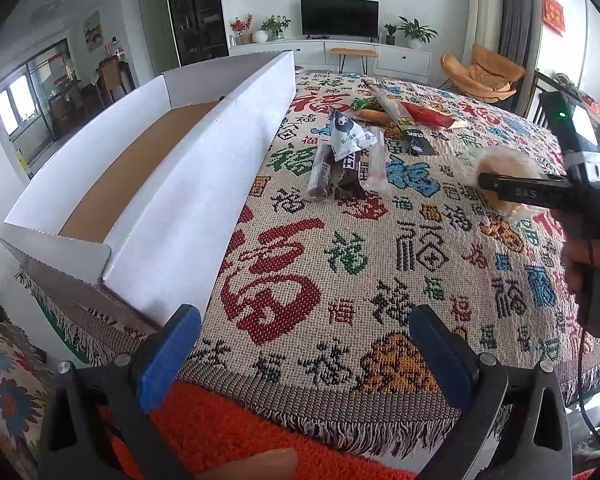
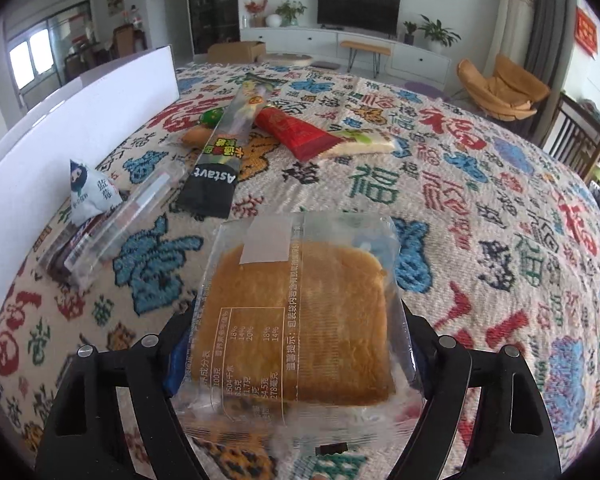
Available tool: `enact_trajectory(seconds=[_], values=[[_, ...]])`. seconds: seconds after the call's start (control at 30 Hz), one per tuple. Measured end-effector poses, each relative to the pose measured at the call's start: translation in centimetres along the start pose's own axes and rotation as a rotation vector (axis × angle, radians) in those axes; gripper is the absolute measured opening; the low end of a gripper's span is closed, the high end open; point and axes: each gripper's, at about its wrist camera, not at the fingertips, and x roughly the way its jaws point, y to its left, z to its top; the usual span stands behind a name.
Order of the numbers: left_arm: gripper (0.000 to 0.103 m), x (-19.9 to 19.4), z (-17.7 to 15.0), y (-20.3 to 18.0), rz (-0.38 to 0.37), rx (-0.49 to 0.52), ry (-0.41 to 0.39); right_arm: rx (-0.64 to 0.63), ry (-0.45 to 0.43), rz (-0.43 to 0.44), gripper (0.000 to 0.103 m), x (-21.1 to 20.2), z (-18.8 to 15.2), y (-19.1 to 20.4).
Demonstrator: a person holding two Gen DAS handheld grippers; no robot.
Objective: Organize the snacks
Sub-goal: 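Reach the right tool to the bagged square cake and grasp it, then grasp the clear plastic tube with the left tool while the right tool holds the cake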
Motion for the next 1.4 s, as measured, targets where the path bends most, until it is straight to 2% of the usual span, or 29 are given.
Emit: enact_trajectory(seconds=[0.13, 0.27, 0.47, 0.5, 0.6, 0.7, 0.87, 0.93, 1.0, 1.07, 1.17, 1.27, 1.37, 1.4], values=[[0.103, 0.6, 0.8, -1.8, 0.010, 0.073, 0.032, -0.023, -0.008, -0.025, 0.084, -1.3, -2.6, -2.5], [0.103, 2.3, 2.1, -3.6, -0.019, 0.100, 0.088, 0.041, 0.008, 0.007, 0.086, -1.0, -4.1, -4.2], [0.103, 8.8, 3.8, -6.6, -0.058, 0.081, 0.275, 0.062, 0.030, -0.001, 0.087, -0.6, -4.1, -4.3], [0.103, 9.3, 4.2, -6.8, -0.080, 0.058, 0.261, 0.064, 0.030, 0.000, 0.087, -0.6, -4.1, -4.3], [0.103, 10.7, 5.4, -7.2, -0.068, 0.017, 0.269, 0.065, 0.030, 0.002, 0.087, -0.6, -4.1, -4.4], [0.103, 10.9, 5.6, -7.3, -0.065, 0.001, 0.245, 0.065, 0.030, 0.002, 0.087, -0.6, -4.1, -4.4], [0.103, 9.9, 4.1, -7.2, -0.077, 0.020, 0.100, 0.066, 0.030, 0.002, 0.087, -0.6, -4.1, -4.4], [0.103, 9.9, 4.2, -7.1, -0.083, 0.022, 0.102, 0.066, 0.030, 0.000, 0.087, -0.6, -4.1, -4.4], [0.103, 10.2, 4.7, -6.9, -0.097, 0.034, 0.140, 0.068, 0.030, -0.001, 0.087, -0.5, -4.0, -4.4], [0.103, 10.1, 5.5, -6.2, -0.140, 0.027, 0.157, 0.068, 0.030, 0.000, 0.087, -0.5, -4.0, -4.4], [0.103, 8.9, 7.4, -4.5, -0.207, -0.043, 0.077, 0.068, 0.030, -0.001, 0.087, -0.5, -4.0, -4.4], [0.102, 8.8, 9.9, -3.6, -0.247, -0.079, 0.051, 0.068, 0.030, -0.001, 0.087, -0.5, -4.0, -4.4], [0.102, 9.3, 12.3, -4.5, -0.327, -0.054, 0.034, 0.068, 0.030, -0.001, 0.087, -0.5, -4.0, -4.4], [0.099, 9.8, 13.1, -5.1, -0.348, -0.032, 0.034, 0.068, 0.030, -0.001, 0.087, -0.5, -4.0, -4.4]])
